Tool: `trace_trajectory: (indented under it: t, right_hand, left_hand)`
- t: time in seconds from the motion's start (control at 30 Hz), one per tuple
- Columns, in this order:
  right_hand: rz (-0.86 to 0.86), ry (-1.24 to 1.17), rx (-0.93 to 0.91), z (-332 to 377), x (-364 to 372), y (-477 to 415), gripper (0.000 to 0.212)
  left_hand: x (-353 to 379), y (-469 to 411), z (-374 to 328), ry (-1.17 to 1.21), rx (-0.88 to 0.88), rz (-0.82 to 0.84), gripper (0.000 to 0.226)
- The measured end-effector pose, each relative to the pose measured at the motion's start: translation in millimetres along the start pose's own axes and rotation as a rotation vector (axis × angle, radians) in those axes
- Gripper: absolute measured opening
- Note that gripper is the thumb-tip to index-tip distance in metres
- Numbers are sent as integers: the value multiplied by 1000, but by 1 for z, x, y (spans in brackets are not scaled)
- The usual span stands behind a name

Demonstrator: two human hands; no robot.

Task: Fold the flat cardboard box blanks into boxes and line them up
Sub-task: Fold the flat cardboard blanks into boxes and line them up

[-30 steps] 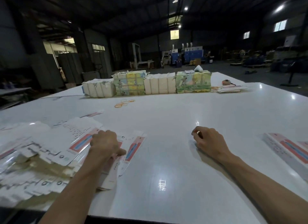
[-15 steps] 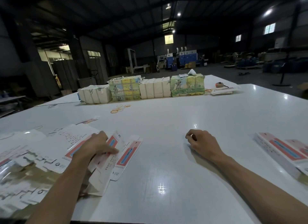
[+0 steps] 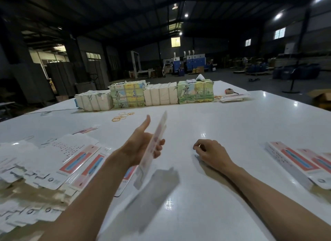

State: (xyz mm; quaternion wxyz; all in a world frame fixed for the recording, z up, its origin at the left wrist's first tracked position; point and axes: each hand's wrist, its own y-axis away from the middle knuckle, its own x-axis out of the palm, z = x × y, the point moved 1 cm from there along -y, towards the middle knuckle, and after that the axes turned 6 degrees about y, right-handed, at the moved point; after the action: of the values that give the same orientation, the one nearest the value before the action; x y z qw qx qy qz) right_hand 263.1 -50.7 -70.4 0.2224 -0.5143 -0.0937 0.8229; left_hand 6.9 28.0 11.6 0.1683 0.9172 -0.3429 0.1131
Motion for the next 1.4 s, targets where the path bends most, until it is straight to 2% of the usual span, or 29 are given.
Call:
trace_trajectory:
  t: [0.07,0.13,0.27,0.33,0.4,0.5,0.6,0.73,0.87,0.93,1.07,1.2,1.3,1.4]
  right_hand:
    - [3,-24,-3,-1,0,0,17]
    - [1,-92,0,-1,0,-1,18]
    - [-82,-363,77,-2,-6,-3,22]
    - [-124,-448,125,-3,-9,-3,21]
    - [-155,-491,147,-4,-9,-2,20]
    - [-281,-442,127,-1,-11,-2,14]
    - [-393,-375,2,9,-18,-2,20]
    - [-417,-193,-204,17,-22,-2,34]
    - [-386,-18,-347,19,-26,1,39]
    - [-374,7,-357,21,-27,2,38]
    - [-333,-111,-318,25,-31,3,35]
    - [-310,-323,-268,29,-39,3,18]
    - [-302,-486,-157,32,-48,2,7]
    - [-237,-607,-50,33,-56,2,13]
  left_hand:
    - [16,-15,13,65,-9,46,57]
    - [30,-30,23,-2,47,3,32]
    - [49,-47,43,-202,198,-112,54]
    - [54,-51,58,-208,242,-77,35]
    - [58,-53,73,-83,235,-23,24]
    - [58,-57,86,-3,239,83,32]
    - [60,-54,88,223,199,243,40]
    - [65,-44,83,217,160,306,35]
    - [71,-40,81,201,170,326,70]
    - [71,-41,82,172,203,317,73]
    - [69,-40,86,139,202,324,69]
    - [74,-42,88,167,166,311,64]
    - [74,-44,87,137,143,313,67]
    - [73,-45,86,129,102,378,77]
